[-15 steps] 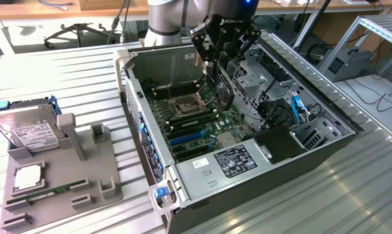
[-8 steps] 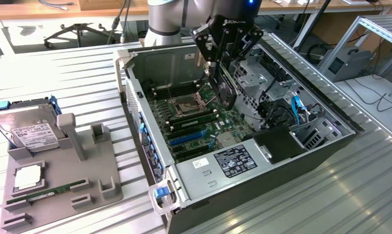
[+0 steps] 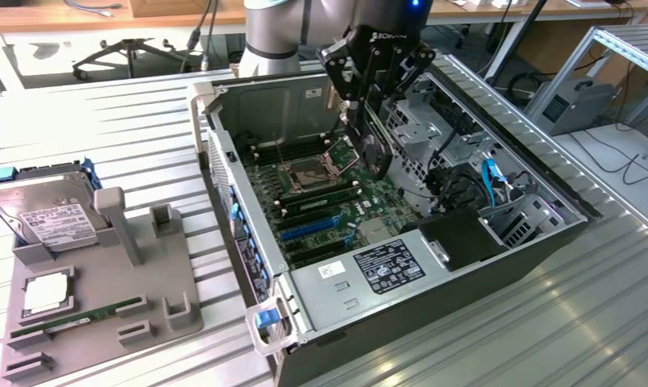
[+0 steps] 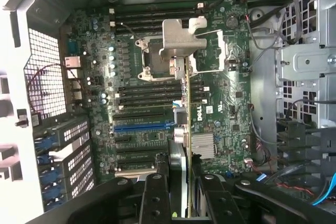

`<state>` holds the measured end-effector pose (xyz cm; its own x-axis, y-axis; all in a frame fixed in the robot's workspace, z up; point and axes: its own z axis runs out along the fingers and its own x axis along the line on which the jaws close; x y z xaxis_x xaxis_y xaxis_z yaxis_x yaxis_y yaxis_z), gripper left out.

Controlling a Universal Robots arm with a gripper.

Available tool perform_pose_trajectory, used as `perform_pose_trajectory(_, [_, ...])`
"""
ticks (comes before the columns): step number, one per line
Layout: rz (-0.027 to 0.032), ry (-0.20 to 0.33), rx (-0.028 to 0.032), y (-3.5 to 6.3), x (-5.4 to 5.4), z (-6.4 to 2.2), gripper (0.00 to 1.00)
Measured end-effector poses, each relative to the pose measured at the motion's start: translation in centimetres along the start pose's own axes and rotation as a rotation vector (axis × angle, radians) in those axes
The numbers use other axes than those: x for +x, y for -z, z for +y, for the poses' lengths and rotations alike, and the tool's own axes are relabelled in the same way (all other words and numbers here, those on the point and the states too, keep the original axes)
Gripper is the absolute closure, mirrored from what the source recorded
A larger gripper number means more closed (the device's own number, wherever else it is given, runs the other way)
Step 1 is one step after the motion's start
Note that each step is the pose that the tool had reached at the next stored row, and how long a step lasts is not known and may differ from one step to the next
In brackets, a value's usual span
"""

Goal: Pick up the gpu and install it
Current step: 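Pick up the gpu and move the gpu toward the slot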

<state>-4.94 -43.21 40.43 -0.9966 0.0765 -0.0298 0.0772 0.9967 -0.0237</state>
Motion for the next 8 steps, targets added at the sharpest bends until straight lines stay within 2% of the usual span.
perform_pose_trajectory(8, [-0.0001, 0.0, 0.0007, -0.28, -0.92, 0.74, 0.73])
